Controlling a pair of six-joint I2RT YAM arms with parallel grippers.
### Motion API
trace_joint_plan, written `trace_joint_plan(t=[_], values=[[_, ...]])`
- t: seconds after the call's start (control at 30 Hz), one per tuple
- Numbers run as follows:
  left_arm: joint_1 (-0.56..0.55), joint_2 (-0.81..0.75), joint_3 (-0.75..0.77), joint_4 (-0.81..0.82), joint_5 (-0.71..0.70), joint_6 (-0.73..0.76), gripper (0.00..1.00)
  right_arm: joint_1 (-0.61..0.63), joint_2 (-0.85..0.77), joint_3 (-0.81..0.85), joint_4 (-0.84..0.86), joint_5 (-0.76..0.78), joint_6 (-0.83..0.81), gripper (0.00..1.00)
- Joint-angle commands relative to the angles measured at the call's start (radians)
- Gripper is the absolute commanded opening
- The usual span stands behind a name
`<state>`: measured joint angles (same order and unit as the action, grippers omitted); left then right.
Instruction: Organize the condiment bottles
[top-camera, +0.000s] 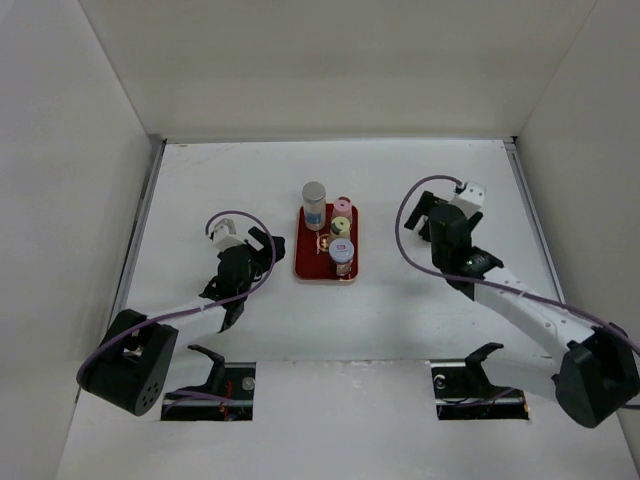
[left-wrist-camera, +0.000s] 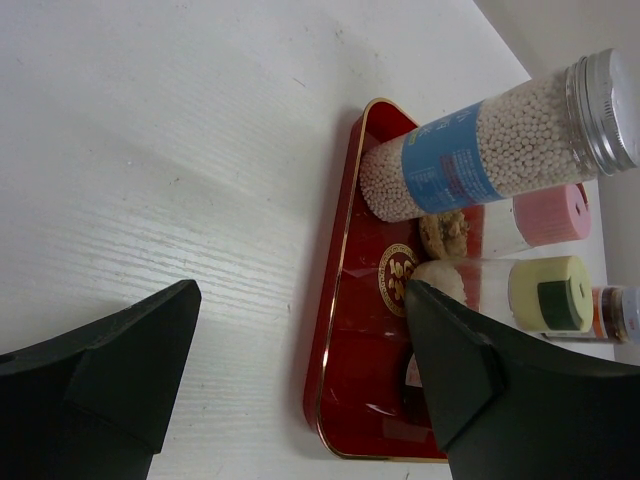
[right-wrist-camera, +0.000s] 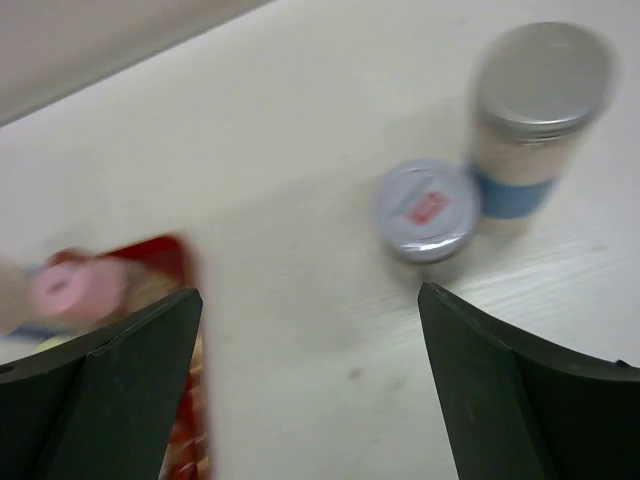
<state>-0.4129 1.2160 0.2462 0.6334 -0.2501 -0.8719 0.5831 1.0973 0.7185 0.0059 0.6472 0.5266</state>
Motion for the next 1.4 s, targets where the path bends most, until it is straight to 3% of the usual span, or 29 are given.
trace_joint_plan(t=[0.0,0.27,0.6,0.67,0.77,0.9,1.13,1.27,1.37], values=[[0.004,0.0,0.011,0.051,0.005,-0.007,0.83,-0.114,0.056,-0.011,-0.044,-0.017,0.0,0.97],[0.0,0.017,0.018,0.057,0.011,-0.007,0.83,-0.288,0.265,0.094,0.02,-0.167,-0.063,1.0],[-0.003,0.019,0.015,0.063,0.003,-0.007,0.83,-0.334,0.463,0.174,0.066,-0.216,-0.079,0.98],[0.001,0.033,0.019,0.063,0.012,-0.007,0.83,-0.334,0.478,0.179,0.072,-0.216,-0.074,0.93],[0.001,0.017,0.016,0.063,0.011,-0.007,0.83,-0.325,0.463,0.151,0.118,-0.199,-0.07,0.75],[0.003,0.022,0.013,0.063,0.006,-0.007,0.83,-0.25,0.348,0.087,0.166,-0.147,-0.077,0.61],[-0.005,0.019,0.013,0.065,0.002,-0.007,0.83,-0.04,0.084,0.113,0.106,-0.063,-0.126,0.58],[-0.005,-0.009,0.007,0.065,-0.003,-0.006,0.83,0.134,0.065,0.214,0.071,-0.05,-0.132,0.58],[0.006,0.002,0.005,0.065,0.0,-0.007,0.83,0.267,0.148,0.324,0.069,-0.05,-0.164,0.59]])
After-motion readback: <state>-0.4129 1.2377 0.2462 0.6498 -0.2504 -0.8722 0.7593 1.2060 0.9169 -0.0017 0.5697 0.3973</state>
